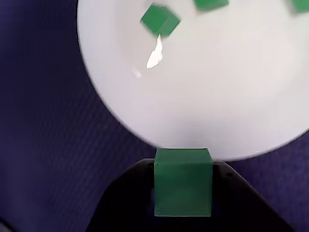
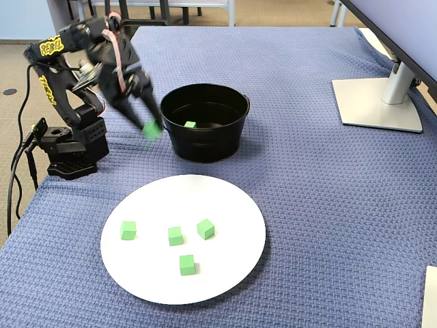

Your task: Pick up the green cubes from the white plate and place them in the black recipient

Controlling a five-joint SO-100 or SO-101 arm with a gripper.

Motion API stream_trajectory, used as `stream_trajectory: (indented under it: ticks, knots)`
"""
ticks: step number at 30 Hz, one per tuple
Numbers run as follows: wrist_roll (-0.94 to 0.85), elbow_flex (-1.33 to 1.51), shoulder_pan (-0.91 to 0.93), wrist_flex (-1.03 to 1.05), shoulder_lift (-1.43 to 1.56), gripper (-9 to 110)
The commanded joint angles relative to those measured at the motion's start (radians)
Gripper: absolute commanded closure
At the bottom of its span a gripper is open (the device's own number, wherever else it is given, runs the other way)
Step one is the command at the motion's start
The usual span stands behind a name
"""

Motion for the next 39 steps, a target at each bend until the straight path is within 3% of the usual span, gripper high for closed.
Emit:
stream_trajectory:
  ticks: [1, 8, 14, 15, 18, 23, 26, 30, 35, 39]
  knots:
    - [0.181, 0.043, -0.291, -0.049, 0.081, 102]
    - [0.302, 0.143, -0.552, -0.279, 0.06, 102]
    - [0.347, 0.135, -0.618, -0.382, -0.106, 102]
    - [0.341, 0.126, -0.626, -0.382, -0.127, 97]
    - [0.308, 0.092, -0.655, -0.354, -0.158, 69]
    - [0.304, 0.072, -0.646, -0.345, -0.117, 70]
    - [0.242, -0.009, -0.577, -0.213, -0.097, 75]
    - [0.123, -0.12, -0.348, -0.058, -0.101, 75]
    - [0.046, -0.103, 0.061, -0.238, -0.209, 80]
    - [-0.028, -0.129, 0.255, -0.341, -0.405, 78]
